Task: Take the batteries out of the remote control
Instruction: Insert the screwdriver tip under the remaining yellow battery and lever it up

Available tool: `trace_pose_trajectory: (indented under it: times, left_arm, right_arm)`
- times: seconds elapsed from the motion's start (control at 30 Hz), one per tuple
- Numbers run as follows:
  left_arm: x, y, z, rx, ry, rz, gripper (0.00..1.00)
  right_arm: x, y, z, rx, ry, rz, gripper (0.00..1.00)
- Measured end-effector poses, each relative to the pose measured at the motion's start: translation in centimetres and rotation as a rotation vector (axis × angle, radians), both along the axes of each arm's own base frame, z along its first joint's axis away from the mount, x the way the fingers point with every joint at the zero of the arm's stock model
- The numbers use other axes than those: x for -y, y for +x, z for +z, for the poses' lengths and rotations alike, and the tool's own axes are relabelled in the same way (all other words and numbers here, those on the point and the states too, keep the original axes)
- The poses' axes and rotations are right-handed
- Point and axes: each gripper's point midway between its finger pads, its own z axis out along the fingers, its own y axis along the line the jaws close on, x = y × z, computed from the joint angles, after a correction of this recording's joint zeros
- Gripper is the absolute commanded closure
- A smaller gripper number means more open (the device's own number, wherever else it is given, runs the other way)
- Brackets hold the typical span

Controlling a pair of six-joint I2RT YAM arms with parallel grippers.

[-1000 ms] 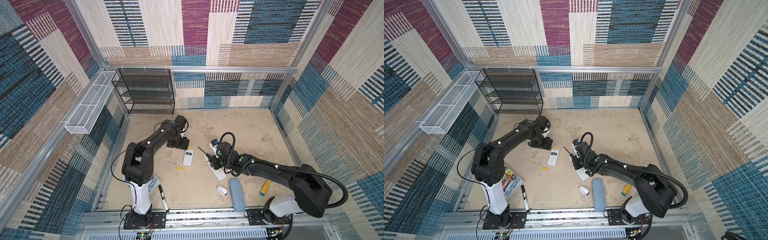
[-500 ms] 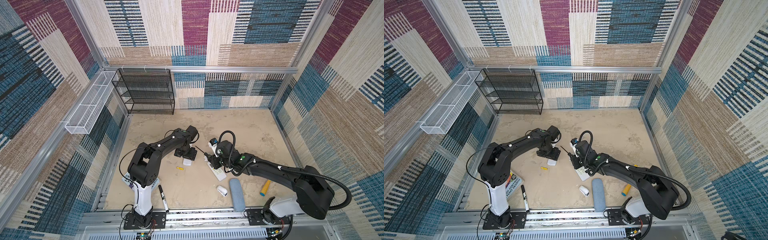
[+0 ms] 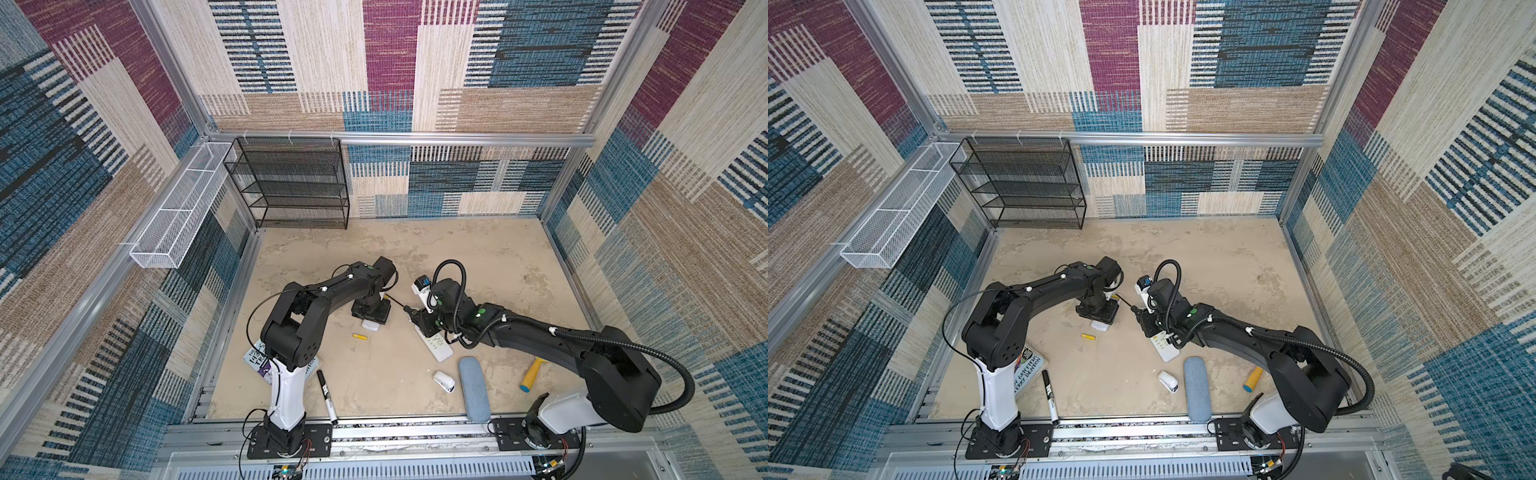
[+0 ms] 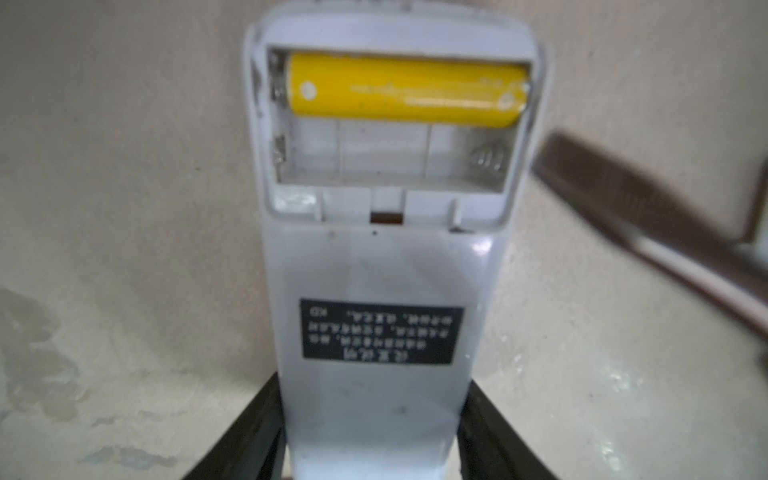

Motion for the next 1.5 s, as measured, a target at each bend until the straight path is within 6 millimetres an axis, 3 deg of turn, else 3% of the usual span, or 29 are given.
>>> trace_pose_trajectory:
  times: [0.73, 1.07, 1.5]
  left_arm:
    - [0.1, -0.3, 0.1, 0.012, -0.015, -0.118, 0.44]
    - [1.3, 0.1, 0.3, 0.036, -0.063, -0.142, 0.49]
    - [1.4, 0.4, 0.3, 0.048, -0.065, -0.139, 0.51]
  right_arm:
    - [-0.4, -0.4, -1.5, -0.123, -0.041, -0.014, 1.00]
    - [-0.9, 0.8, -1.8, -0.126, -0.091, -0.062, 1.00]
    - [-1.6, 0.6, -3.6, -0.103, -0.137, -0.118, 1.00]
